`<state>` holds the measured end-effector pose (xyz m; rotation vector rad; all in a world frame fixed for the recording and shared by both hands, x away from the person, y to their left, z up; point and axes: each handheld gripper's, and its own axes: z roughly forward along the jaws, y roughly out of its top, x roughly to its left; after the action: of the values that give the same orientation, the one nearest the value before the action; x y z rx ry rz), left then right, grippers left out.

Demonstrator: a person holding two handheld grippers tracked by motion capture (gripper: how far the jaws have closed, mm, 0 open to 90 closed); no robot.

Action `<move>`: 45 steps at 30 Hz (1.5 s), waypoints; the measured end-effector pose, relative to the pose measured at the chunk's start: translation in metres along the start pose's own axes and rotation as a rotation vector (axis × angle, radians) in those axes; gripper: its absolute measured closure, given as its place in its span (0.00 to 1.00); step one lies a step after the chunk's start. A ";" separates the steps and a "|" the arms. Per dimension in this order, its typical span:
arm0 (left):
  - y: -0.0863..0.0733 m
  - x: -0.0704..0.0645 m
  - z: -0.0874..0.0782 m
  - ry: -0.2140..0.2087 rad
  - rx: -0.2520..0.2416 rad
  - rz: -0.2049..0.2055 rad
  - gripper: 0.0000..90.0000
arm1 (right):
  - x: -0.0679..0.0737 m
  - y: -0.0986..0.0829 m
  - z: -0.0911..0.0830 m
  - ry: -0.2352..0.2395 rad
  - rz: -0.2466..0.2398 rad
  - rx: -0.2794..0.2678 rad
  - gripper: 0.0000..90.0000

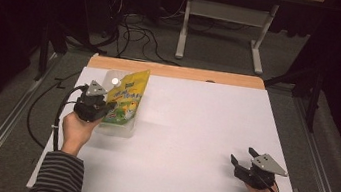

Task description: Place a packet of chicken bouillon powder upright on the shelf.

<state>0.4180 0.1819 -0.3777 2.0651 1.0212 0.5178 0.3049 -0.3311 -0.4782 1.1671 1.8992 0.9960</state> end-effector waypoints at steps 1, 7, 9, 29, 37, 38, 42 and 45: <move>-0.002 0.000 0.000 0.001 0.003 -0.003 0.99 | 0.000 0.000 0.000 0.000 0.000 0.000 0.33; -0.009 0.001 -0.002 0.002 0.000 -0.013 0.99 | -0.001 0.000 0.000 0.001 0.000 -0.004 0.33; -0.011 0.001 -0.003 0.002 -0.002 -0.017 0.98 | -0.001 0.000 0.000 0.001 0.004 -0.003 0.33; -0.034 0.007 -0.007 0.010 -0.005 -0.069 0.92 | 0.000 0.000 -0.001 0.001 0.006 -0.007 0.33; -0.039 0.007 -0.010 0.015 -0.039 -0.094 0.89 | 0.000 0.000 0.000 0.002 0.005 -0.001 0.33; -0.039 0.007 -0.011 0.020 -0.042 -0.100 0.85 | 0.000 0.000 0.000 0.001 0.007 -0.002 0.33; -0.040 0.006 -0.015 0.043 -0.057 -0.102 0.77 | -0.001 0.000 0.000 0.003 0.012 -0.003 0.33; -0.043 0.004 -0.017 0.066 -0.071 -0.114 0.67 | -0.001 0.000 0.000 0.002 0.008 -0.003 0.33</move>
<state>0.3886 0.2098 -0.3997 1.9260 1.1355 0.5591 0.3054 -0.3316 -0.4781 1.1729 1.8957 1.0044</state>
